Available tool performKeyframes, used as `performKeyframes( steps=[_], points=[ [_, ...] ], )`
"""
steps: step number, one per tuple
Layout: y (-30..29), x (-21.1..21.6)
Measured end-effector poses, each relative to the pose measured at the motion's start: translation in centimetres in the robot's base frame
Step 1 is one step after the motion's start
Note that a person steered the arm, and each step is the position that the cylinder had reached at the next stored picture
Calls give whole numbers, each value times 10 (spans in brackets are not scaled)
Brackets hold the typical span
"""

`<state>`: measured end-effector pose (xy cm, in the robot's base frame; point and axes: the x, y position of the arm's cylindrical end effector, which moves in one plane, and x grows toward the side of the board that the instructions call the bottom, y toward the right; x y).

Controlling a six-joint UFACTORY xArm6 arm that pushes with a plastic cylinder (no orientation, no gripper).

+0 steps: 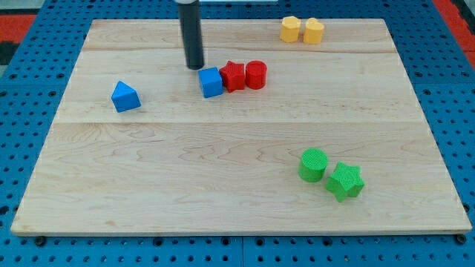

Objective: Slide the blue cube upwards of the board

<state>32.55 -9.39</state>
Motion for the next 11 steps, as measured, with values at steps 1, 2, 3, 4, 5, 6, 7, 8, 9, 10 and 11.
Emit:
performKeyframes(
  steps=[1, 2, 3, 4, 5, 6, 7, 8, 9, 10, 11],
  points=[
    [-44, 25],
    [-30, 83],
    [9, 123],
    [41, 111],
    [44, 88],
    [47, 81],
    [43, 66],
    [34, 57],
    [30, 52],
    [31, 51],
    [38, 51]
  ],
)
